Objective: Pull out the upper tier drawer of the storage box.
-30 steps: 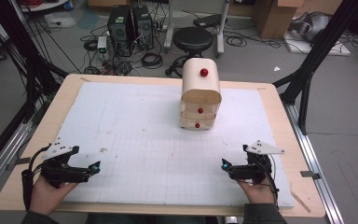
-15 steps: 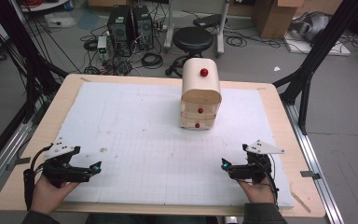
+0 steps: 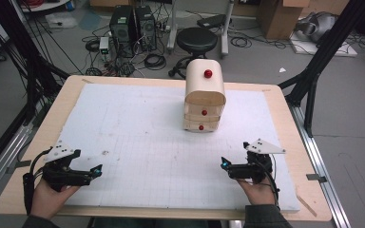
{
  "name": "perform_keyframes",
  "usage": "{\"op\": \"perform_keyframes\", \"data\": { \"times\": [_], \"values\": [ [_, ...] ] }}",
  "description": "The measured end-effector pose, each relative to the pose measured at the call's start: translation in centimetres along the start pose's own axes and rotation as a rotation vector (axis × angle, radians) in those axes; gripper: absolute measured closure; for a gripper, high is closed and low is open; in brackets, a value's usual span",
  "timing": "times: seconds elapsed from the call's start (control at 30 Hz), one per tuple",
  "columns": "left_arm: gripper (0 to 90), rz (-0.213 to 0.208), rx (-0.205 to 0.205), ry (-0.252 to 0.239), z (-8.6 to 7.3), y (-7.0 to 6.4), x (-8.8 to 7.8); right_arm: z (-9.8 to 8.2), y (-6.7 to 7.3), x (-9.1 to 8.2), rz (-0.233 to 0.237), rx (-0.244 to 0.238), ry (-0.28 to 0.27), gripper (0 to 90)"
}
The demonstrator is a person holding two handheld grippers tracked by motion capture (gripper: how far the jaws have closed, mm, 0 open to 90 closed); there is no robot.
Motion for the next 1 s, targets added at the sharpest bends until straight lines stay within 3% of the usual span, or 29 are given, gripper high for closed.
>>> {"op": "perform_keyframes", "data": {
  "times": [0.57, 1.0],
  "values": [
    [1.7, 0.001, -0.005, -0.006, -0.1, 0.0, -0.1, 2.4, 1.6, 1.5, -0.075, -0.028, -0.037, 0.5],
    [1.7, 0.019, -0.013, -0.011, -0.3, 0.4, -0.7, 5.5, 3.9, 3.3, -0.090, -0.025, -0.103, 0.5]
  ]
}}
Point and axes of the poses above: each handheld gripper's, and its own axes: x roughly forward along the jaws, z roughly out of its top, y roughly to its left, the point moved 9 cm from there along x, roughly forward along the jaws, and after that the axes turned 9 degrees about x, right-handed, at the moved point
